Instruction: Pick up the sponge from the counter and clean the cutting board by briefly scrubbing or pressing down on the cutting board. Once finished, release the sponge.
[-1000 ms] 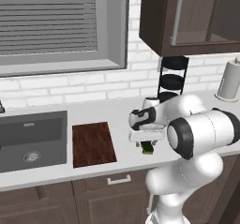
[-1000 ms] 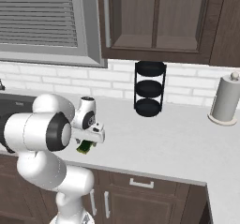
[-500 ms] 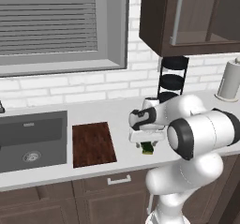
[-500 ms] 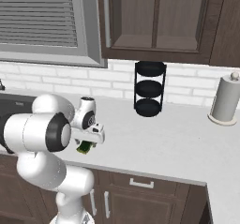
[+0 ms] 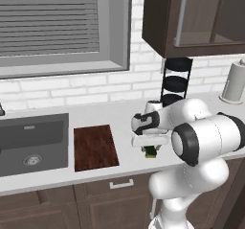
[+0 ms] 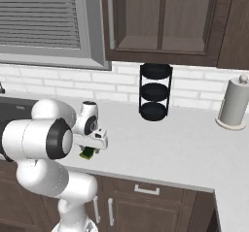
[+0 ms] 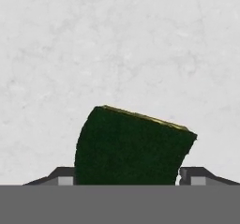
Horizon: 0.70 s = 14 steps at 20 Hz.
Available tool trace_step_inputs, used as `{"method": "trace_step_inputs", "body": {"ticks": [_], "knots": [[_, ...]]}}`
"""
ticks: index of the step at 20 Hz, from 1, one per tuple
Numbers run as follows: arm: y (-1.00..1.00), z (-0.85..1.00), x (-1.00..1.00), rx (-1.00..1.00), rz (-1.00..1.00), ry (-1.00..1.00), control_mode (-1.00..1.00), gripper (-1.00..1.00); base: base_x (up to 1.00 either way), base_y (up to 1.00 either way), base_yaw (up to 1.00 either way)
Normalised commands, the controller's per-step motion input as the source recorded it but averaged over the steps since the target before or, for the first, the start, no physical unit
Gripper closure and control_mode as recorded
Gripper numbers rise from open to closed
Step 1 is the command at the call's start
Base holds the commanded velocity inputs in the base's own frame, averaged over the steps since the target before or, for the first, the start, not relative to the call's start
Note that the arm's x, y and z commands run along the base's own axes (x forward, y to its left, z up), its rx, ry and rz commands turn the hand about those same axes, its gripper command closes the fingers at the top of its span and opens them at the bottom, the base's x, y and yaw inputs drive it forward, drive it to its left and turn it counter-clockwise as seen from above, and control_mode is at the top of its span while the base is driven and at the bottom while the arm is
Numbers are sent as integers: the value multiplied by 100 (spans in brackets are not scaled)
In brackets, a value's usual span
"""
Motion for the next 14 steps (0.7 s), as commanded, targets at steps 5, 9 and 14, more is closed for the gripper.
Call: {"method": "trace_step_inputs", "body": {"ticks": [5,9,14], "knots": [[6,-4,0,0,0,0,-100,100,0,0,0],[11,27,-2,0,-8,-1,-100,100,0,0,0],[17,46,-7,2,-31,0,-100,100,0,0,0]]}}
